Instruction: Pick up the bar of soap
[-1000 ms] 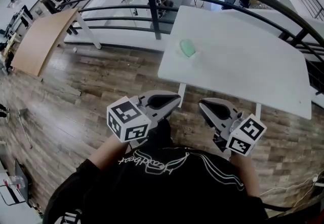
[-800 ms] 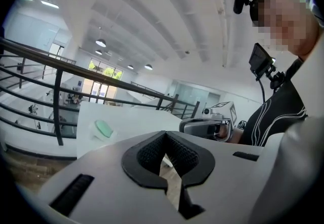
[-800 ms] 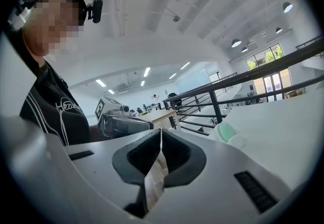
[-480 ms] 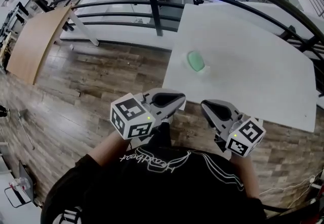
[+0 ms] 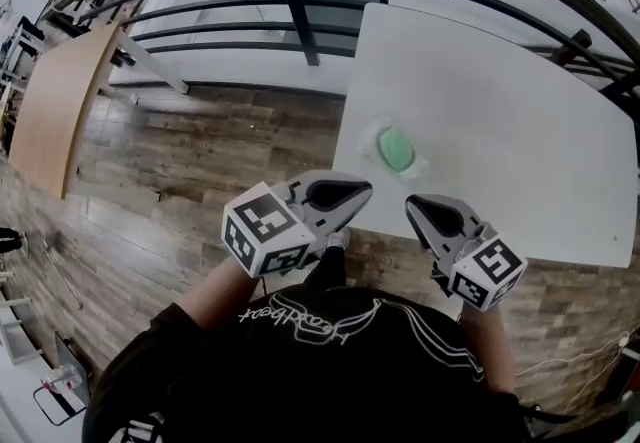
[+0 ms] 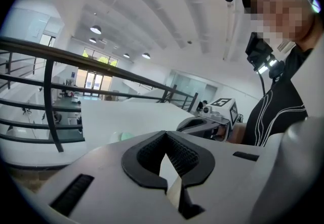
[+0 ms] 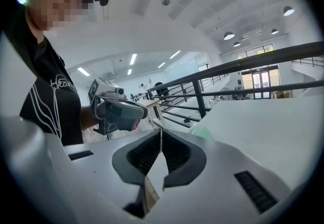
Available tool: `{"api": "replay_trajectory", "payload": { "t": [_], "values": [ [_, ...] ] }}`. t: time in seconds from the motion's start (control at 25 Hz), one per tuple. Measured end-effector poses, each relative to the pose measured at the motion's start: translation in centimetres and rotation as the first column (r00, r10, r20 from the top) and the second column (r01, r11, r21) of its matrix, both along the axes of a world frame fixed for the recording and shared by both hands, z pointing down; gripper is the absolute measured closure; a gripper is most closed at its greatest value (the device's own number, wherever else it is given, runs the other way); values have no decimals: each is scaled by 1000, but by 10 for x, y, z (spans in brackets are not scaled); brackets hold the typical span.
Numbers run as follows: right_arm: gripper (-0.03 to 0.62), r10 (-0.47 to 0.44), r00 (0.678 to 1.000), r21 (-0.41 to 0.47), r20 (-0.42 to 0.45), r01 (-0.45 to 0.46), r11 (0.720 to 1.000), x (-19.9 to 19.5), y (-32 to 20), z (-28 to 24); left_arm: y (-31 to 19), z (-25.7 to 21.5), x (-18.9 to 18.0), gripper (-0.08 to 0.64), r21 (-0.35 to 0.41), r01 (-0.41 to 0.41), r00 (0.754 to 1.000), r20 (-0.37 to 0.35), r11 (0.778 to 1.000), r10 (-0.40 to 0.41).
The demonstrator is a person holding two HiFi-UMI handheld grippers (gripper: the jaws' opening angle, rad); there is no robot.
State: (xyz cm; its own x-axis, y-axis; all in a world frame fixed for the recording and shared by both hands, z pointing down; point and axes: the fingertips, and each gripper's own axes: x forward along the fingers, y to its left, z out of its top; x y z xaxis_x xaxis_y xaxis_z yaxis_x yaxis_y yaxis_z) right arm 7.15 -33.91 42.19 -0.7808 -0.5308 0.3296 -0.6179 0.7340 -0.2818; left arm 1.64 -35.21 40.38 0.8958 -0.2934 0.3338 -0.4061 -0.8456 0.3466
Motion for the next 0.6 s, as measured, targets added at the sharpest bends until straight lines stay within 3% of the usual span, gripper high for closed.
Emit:
{"api": "replay_trajectory", "payload": {
  "t": [0.28, 0.6],
  "values": [
    [577, 18, 997, -40, -69, -21, 999, -2, -29, 25, -29, 21, -5, 555, -35, -2, 999, 37, 999, 3],
    [575, 10, 988, -20, -156, -13, 1000, -5, -49, 33, -48, 22, -15, 555, -72, 13, 1000, 5, 997, -13]
  ]
}}
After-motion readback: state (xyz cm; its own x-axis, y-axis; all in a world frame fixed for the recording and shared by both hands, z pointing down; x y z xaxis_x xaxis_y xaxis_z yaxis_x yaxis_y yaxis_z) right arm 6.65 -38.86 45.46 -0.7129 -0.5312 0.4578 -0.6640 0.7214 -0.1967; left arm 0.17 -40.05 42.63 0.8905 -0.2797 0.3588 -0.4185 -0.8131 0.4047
